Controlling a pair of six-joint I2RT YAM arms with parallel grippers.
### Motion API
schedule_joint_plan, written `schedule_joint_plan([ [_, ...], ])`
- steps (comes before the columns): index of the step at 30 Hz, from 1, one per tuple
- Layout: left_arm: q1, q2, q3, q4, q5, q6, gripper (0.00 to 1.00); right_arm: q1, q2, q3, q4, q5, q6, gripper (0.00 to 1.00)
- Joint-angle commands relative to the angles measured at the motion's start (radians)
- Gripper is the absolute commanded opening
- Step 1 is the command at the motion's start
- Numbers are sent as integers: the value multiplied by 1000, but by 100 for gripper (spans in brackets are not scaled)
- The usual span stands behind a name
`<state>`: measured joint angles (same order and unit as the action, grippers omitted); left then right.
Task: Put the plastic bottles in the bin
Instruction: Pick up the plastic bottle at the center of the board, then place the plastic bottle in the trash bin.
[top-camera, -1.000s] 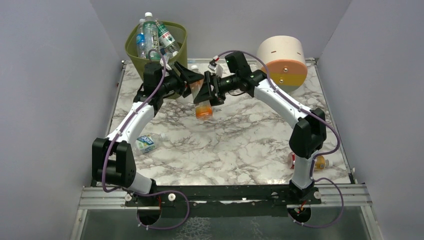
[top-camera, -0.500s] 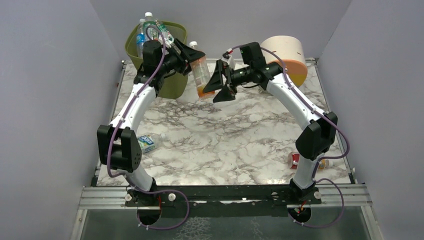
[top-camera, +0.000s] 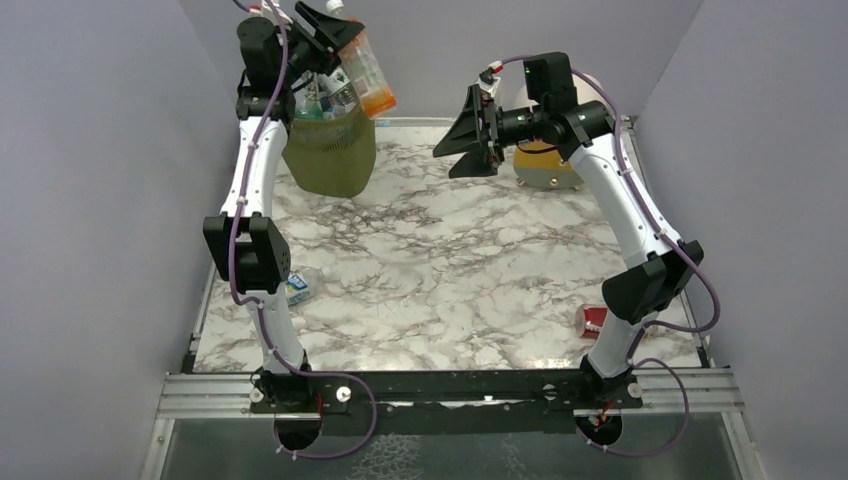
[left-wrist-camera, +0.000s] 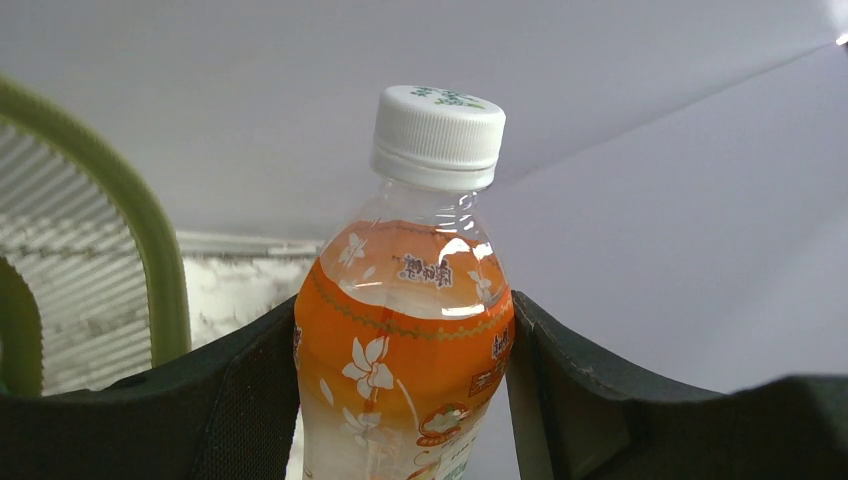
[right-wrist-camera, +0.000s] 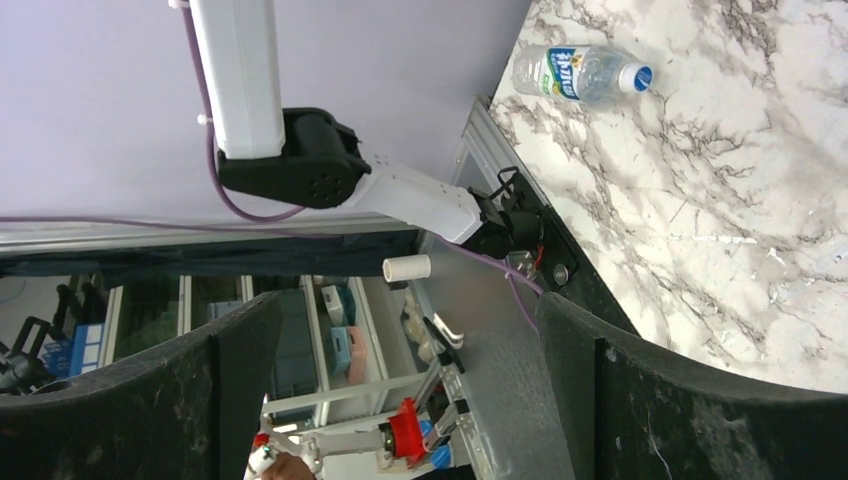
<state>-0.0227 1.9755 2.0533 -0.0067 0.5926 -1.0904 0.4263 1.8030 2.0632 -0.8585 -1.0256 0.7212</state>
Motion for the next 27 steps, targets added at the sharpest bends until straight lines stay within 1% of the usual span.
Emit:
schedule_joint_plan([
  [1, 61, 65, 172, 81, 6, -16, 58, 1, -18, 18, -28, -54, -5, 100],
  [4, 84, 98, 237, 96, -9, -12, 58, 0, -24, 8, -27, -58, -6, 99],
  [6, 98, 103, 240, 121, -23, -1, 59, 0, -30, -7, -18, -61, -4, 99],
  [11, 117, 90, 242, 109, -84, 130, 60, 0, -39, -38, 3, -71, 6, 99],
  [14, 117, 81, 245, 77, -129, 245, 60, 0, -42, -50, 14, -71, 9, 100],
  [17, 117, 76, 242, 44, -169, 325, 60, 0, -44, -60, 20, -72, 13, 100],
  [20, 117, 74, 238, 27, -203, 377, 61, 0, -46, -64, 21, -74, 12, 100],
  [27, 115, 90, 225, 16, -252, 441, 61, 0, -42, -69, 23, -77, 11, 100],
])
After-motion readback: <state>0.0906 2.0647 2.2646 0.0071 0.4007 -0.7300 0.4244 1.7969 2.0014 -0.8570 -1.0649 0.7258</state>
